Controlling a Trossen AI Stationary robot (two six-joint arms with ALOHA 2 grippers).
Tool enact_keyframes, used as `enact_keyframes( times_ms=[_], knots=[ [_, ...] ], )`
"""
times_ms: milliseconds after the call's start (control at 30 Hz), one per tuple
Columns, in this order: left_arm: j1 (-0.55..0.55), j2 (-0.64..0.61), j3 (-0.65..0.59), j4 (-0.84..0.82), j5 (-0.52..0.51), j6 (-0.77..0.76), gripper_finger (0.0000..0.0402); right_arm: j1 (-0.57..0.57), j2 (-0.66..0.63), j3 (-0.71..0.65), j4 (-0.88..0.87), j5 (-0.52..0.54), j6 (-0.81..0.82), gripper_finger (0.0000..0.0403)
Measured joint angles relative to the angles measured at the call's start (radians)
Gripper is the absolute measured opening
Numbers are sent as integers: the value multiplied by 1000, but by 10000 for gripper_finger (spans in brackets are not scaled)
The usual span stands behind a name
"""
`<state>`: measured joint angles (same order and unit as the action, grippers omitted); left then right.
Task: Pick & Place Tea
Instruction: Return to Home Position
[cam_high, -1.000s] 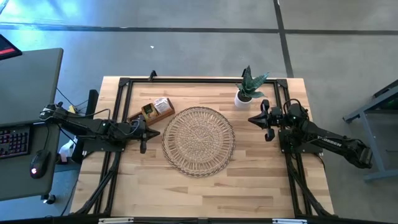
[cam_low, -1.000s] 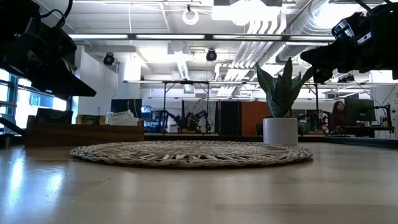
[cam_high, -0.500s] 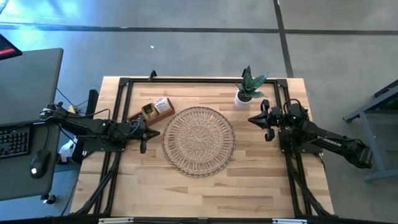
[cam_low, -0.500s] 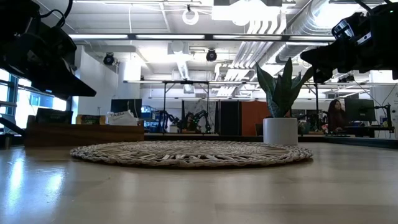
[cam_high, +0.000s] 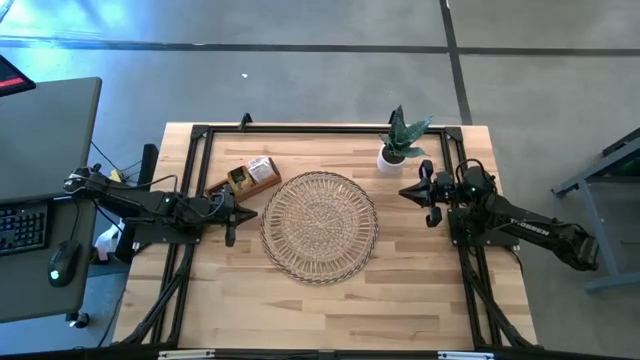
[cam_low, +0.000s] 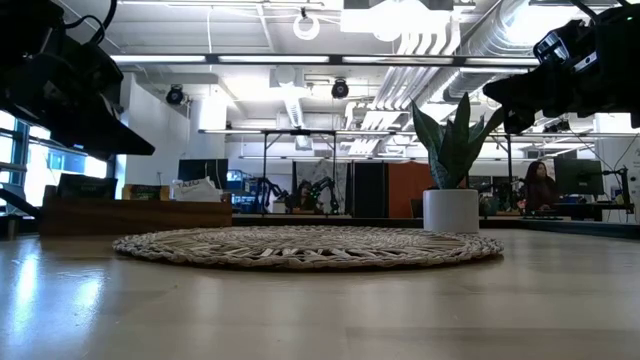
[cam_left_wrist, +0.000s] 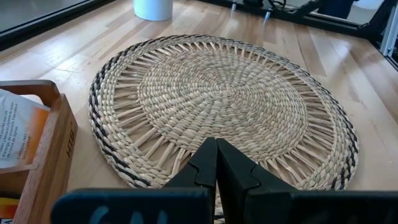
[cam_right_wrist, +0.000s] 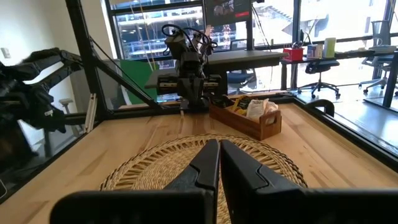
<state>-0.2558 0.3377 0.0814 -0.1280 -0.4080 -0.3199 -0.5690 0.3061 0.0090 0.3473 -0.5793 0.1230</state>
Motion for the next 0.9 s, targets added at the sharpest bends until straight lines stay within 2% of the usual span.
enact_keyframes(
  times_ms=[200,533,733,900],
  knots=[
    [0,-55,0,-1,0,0,0,0,0,0,0,0,0,12],
    [0,-335,-1,4,-2,0,0,0,0,0,0,0,0,12],
    [0,-333,-3,13,-5,0,0,0,1,0,-6,-1,0,12],
    [0,-331,-34,110,-2,0,0,0,1,0,-11,-1,0,12]
  ],
)
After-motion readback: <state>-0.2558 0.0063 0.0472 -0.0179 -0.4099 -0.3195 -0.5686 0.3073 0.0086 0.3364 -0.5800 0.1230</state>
